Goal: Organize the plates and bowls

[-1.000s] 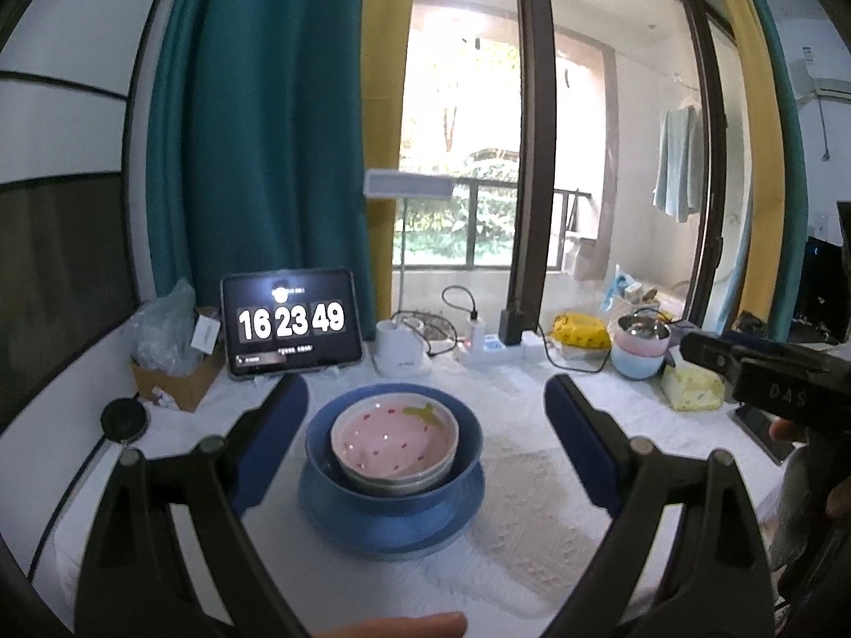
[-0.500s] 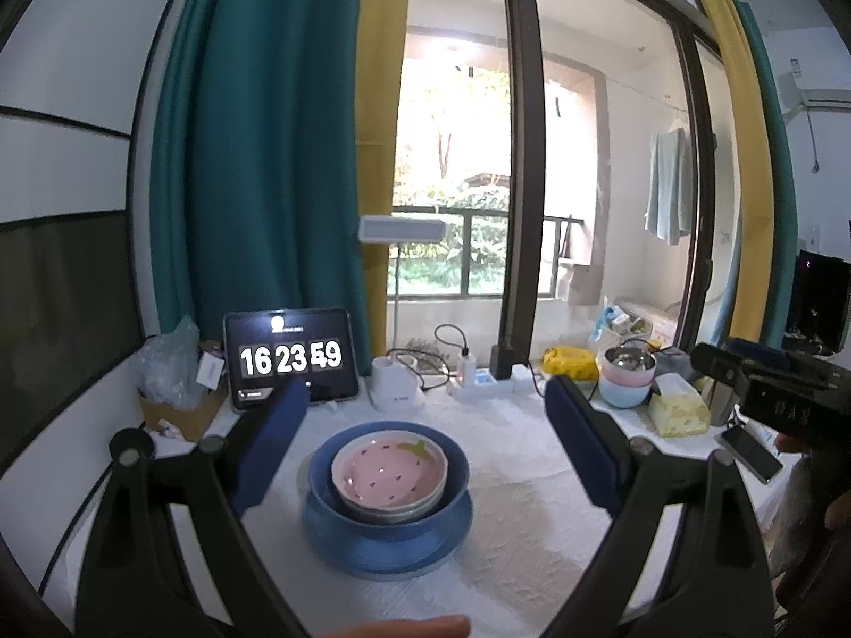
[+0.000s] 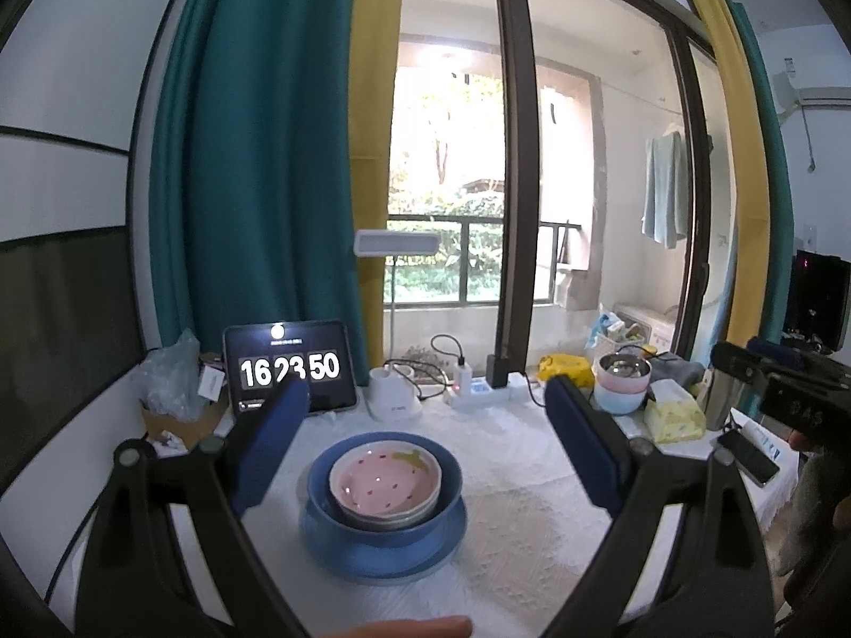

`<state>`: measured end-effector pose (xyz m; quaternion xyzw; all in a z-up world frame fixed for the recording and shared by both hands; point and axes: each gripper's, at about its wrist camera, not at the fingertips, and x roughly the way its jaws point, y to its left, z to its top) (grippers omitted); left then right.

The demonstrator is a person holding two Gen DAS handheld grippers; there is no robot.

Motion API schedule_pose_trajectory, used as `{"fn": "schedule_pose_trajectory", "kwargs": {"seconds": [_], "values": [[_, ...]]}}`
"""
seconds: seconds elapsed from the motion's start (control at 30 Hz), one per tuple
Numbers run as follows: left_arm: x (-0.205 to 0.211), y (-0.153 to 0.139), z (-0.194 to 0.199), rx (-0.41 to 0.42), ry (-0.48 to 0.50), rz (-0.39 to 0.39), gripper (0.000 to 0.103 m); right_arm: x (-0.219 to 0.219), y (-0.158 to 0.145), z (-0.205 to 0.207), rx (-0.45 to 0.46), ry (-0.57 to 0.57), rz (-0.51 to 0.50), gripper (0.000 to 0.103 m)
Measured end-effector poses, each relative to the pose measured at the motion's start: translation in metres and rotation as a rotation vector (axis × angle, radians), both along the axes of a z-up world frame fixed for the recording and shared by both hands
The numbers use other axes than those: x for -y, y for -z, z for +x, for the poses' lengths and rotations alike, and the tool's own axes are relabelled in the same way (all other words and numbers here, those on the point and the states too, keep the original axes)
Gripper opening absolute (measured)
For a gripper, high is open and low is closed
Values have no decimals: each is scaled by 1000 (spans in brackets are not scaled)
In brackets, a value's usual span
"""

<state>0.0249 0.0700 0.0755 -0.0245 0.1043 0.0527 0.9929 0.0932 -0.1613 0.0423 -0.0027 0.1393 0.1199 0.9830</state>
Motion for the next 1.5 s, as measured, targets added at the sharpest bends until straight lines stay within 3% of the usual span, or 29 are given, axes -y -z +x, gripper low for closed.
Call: {"fn": "schedule_pose_trajectory", "kwargs": {"seconds": [1.5], "values": [[-3,-1,-2,0,-2,-9,92,0,4,2,-11,-3,1,62]]}}
